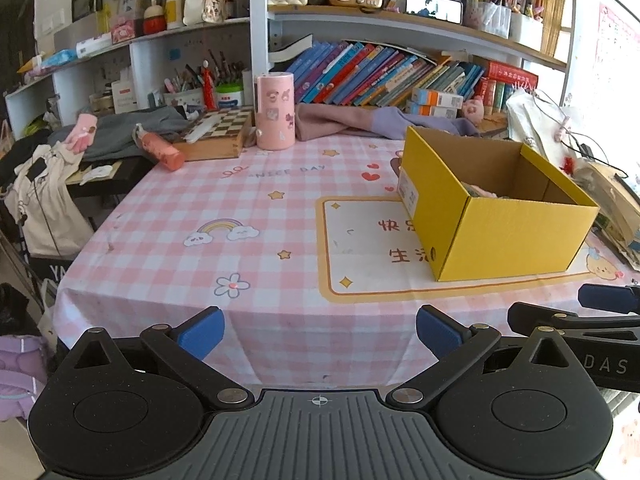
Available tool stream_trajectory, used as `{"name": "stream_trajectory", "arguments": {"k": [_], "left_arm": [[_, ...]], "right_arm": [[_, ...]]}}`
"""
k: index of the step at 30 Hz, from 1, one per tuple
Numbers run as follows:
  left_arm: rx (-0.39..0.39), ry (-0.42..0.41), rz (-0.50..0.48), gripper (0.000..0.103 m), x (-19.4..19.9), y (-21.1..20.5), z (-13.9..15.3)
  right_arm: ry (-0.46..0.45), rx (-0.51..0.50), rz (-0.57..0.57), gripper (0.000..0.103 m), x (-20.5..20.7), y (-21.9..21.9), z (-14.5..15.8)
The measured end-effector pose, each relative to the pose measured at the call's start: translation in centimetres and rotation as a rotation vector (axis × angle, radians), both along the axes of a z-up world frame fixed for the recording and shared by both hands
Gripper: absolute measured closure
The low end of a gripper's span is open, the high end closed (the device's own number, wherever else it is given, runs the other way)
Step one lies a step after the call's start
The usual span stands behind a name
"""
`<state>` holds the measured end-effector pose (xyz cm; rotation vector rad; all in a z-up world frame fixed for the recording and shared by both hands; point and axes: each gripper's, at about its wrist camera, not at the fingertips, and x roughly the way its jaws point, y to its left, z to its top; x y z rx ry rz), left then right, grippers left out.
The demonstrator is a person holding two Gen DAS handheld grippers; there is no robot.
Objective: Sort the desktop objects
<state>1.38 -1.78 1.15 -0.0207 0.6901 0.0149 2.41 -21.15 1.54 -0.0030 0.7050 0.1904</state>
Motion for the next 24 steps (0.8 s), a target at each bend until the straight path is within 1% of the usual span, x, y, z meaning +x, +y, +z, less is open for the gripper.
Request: {"name": "stream_trajectory", "arguments": {"k": [15, 24], "left_arm": [[-0.01, 0.004, -0.003, 0.0, 0.2, 0.44, -0.08], [0.001, 0.001, -0.013, 0.0, 0.35, 0.36, -0.12]], "right_arm": [[-0.011, -0.016, 0.003, 0.022, 0.08, 0.37, 0.24], [-0.009, -0.019, -0.006, 0.022, 0.34, 0.49, 0.35]]}}
